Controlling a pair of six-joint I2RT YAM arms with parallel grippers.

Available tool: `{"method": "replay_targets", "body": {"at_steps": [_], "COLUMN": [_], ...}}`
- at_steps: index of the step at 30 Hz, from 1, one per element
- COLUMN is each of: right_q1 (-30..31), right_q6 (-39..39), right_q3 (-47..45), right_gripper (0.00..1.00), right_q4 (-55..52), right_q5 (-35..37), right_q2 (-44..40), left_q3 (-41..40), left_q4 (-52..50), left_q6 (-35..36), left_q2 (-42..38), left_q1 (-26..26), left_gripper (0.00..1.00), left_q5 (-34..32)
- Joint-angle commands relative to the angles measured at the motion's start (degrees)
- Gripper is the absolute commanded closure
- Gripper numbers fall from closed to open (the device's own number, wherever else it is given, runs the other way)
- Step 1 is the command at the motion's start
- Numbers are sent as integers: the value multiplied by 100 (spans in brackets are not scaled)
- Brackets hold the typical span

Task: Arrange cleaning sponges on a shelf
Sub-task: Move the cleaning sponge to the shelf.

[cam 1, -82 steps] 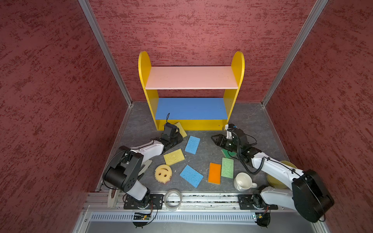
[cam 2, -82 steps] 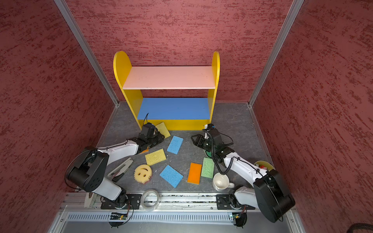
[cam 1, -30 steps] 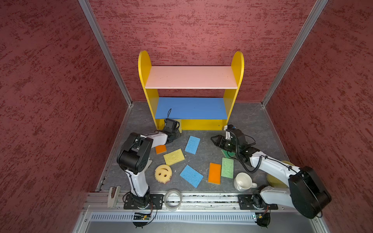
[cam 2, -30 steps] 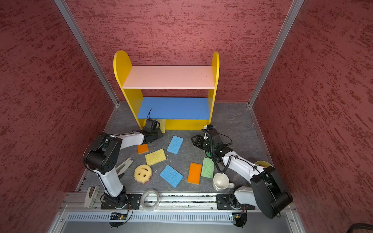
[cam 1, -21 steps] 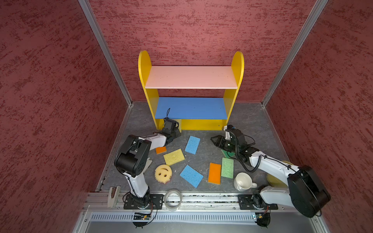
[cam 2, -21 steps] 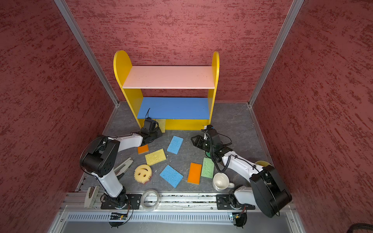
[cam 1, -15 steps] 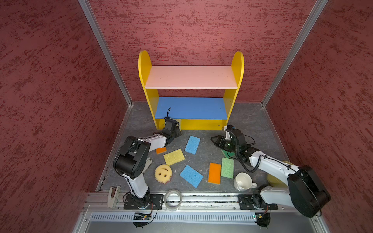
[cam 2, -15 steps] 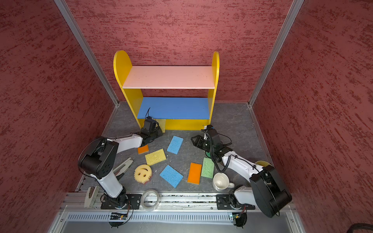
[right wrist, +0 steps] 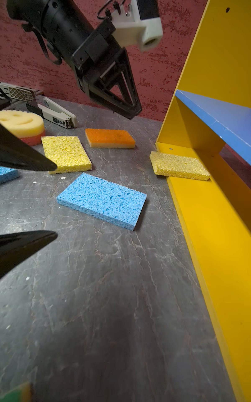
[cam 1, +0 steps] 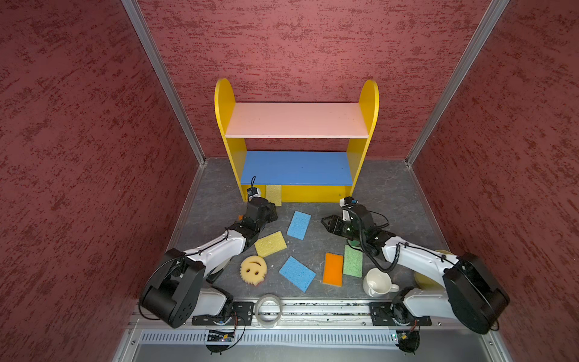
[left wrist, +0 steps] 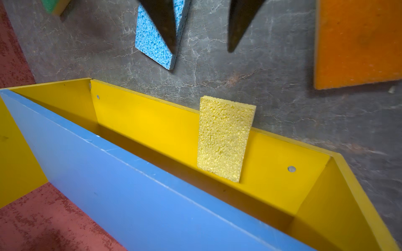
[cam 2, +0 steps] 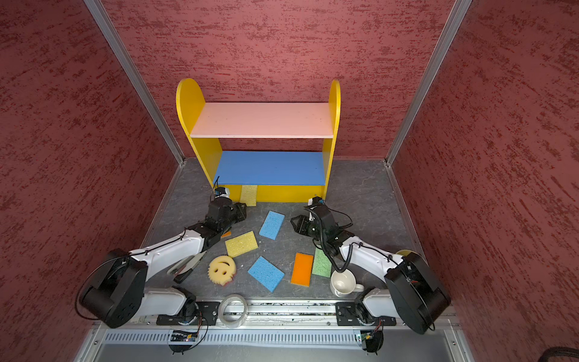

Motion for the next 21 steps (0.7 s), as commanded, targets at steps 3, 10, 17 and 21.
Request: {"method": "replay_targets", "body": {"at_steps": [3,10,17,21], "right_q1": [56,100,117,127], "right_q6": [-56,31,61,67], "right_q3": [-51,-38,43,98], "right_gripper": [54,54,54,53], "right_q4": [147,138,181,216], "right_q5": [276,395,396,343], "right_q2": [-18,-25,103,214], "left_q3": [-171,-824,-558,-352], "left_q4": [-435,695,1042,1234], "left_q6": [-553,-557,61,52], "left_q2": [-460,-246,416,941], "left_q1": [198,1376,1451,1360], "left_gripper": [2,6,82,100], "left_q5": [-503,1650,2416,2301]}}
